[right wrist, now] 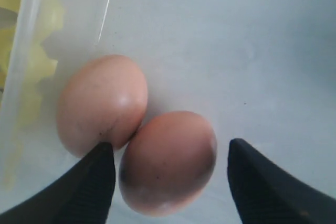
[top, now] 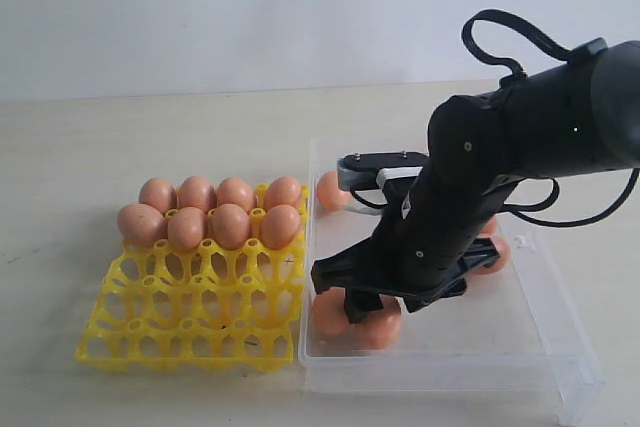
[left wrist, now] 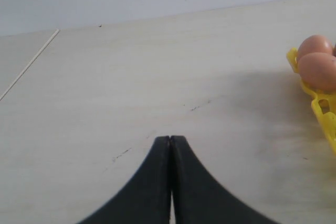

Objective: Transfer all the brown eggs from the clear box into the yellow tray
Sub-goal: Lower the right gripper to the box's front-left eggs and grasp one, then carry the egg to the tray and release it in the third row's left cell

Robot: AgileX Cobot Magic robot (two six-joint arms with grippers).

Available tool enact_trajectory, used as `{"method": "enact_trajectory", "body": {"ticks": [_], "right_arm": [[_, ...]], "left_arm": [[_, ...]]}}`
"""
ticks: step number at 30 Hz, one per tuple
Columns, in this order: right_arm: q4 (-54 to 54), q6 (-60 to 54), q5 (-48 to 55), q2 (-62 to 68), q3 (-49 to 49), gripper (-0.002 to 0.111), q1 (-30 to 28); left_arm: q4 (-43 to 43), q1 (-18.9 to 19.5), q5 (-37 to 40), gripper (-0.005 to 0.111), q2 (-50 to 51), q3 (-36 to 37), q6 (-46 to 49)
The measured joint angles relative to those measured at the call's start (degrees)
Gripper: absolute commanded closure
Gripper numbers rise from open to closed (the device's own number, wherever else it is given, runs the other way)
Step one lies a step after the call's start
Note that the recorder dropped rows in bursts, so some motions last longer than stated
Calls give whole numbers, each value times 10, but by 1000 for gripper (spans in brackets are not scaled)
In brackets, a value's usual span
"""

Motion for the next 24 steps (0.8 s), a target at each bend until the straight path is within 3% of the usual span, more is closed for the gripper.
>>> {"method": "enact_trajectory", "body": {"ticks": [4,11,19,24], "right_arm": [[0,0,-17,11,0,55,-1],[0,0,-36,27,0,108,-1],[-20,-17,-64,-13,2,108,-1],[-46,-67,-232,-91,2,108,20]], "left_arm": [[0,0,0,107,0,0,0],[0,0,0,107,0,0,0],[0,0,0,107,0,0,0],[0,0,0,107,0,0,0]]}}
